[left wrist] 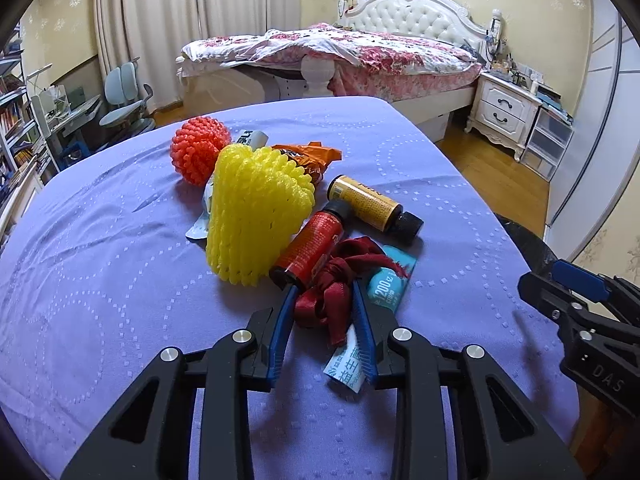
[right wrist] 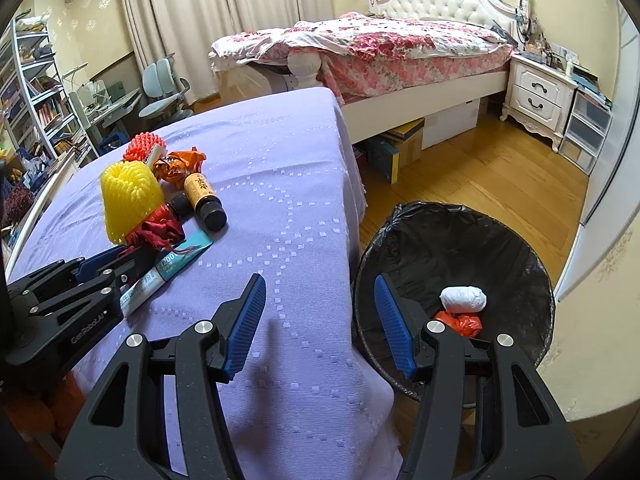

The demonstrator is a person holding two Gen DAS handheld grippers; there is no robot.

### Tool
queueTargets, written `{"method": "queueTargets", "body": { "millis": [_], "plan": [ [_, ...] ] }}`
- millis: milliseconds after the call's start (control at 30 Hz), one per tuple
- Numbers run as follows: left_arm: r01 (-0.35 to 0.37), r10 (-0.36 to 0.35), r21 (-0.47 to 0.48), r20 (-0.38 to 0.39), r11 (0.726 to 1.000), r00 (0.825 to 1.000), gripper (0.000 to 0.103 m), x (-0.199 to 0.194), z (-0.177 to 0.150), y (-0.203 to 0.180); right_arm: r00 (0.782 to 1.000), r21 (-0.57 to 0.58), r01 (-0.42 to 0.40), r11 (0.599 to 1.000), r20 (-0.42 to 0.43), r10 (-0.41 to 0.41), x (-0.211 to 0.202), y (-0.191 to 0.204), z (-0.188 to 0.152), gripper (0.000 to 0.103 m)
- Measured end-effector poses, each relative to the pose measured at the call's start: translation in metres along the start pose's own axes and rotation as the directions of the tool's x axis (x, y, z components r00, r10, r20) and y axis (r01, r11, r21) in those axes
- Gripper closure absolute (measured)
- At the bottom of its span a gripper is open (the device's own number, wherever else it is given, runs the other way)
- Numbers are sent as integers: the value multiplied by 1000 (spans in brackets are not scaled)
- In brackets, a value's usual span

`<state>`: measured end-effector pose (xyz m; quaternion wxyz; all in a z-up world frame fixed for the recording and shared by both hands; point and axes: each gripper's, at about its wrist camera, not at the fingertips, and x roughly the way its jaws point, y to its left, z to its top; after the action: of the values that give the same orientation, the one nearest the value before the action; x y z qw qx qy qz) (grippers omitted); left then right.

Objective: Collect trash
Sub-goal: 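Move both grippers back to the table and grasp the red ribbon with the left gripper, then grasp the teal toothpaste tube with the right gripper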

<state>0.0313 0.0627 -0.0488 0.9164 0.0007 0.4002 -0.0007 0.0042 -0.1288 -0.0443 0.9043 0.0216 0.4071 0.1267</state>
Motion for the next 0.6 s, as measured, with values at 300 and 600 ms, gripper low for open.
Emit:
{"method": "queueTargets", "body": {
  "millis": [300, 600],
  "plan": [
    [-2, 3, -34, 24, 999, 1000, 72, -22, -10, 19, 1000, -33, -16, 999, -3, 16, -1, 17, -2, 48],
    [-60, 61, -101, 3, 993, 998, 72, -29, -26, 61, 997, -103, -77, 992, -24, 75, 1, 59, -3, 48]
  ]
}}
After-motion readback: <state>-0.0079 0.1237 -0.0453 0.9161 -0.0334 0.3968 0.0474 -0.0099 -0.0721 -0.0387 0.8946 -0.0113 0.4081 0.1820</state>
